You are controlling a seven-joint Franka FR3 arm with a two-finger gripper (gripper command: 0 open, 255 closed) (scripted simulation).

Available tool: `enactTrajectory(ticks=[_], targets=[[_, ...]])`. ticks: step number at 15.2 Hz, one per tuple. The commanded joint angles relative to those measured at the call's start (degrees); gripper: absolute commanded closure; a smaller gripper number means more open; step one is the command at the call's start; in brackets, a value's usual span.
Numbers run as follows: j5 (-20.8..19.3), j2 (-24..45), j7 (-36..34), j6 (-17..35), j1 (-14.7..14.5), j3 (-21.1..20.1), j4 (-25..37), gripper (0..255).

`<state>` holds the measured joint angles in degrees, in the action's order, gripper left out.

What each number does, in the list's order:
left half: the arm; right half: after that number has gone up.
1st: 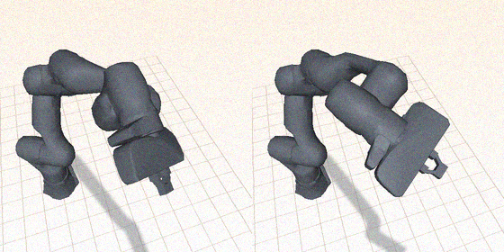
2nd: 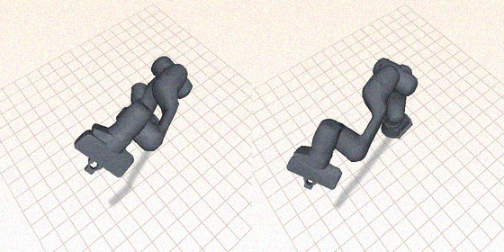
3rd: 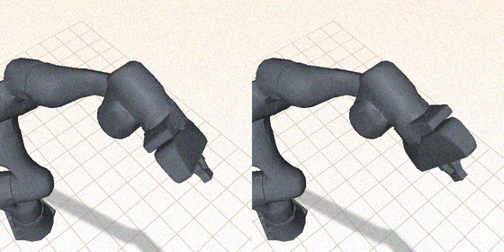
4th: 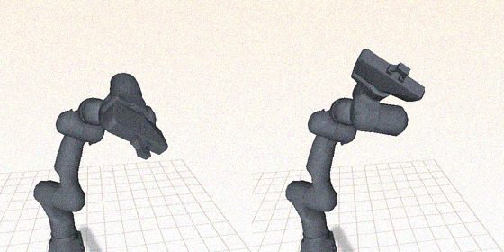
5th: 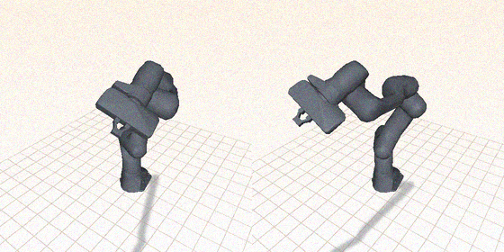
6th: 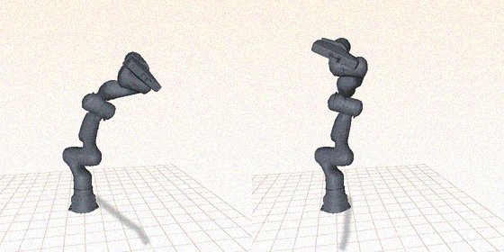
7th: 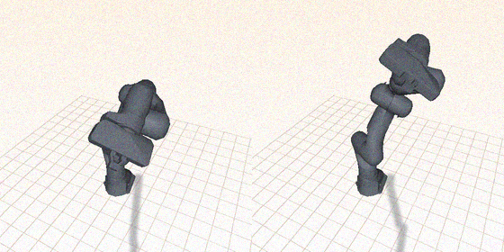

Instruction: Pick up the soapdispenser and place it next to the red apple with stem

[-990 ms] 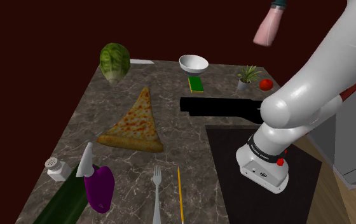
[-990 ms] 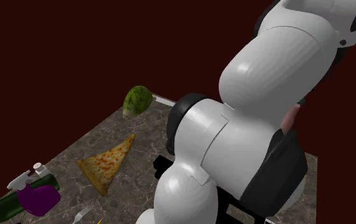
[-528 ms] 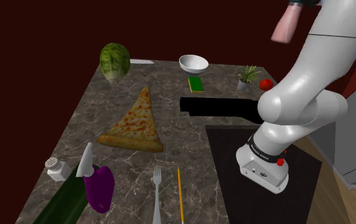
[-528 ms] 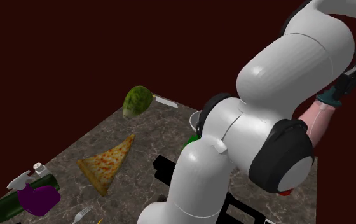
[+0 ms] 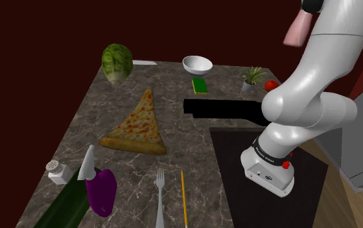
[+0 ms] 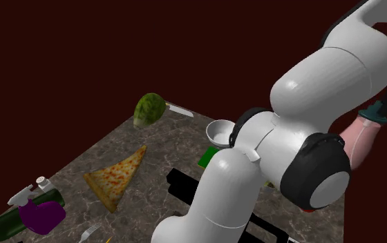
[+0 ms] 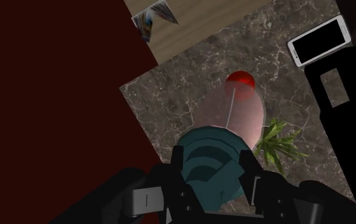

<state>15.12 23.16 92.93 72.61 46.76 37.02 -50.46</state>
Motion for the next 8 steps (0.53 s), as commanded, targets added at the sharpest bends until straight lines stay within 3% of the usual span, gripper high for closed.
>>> enactTrajectory(ticks=[1,8], targets=[[-1.34,-1.91,-0.02,2.88,-1.83,0.27,-4.64,255],[-4.76,-6.91,-0.74,11.3,-6.08,0.46,-17.54,255]])
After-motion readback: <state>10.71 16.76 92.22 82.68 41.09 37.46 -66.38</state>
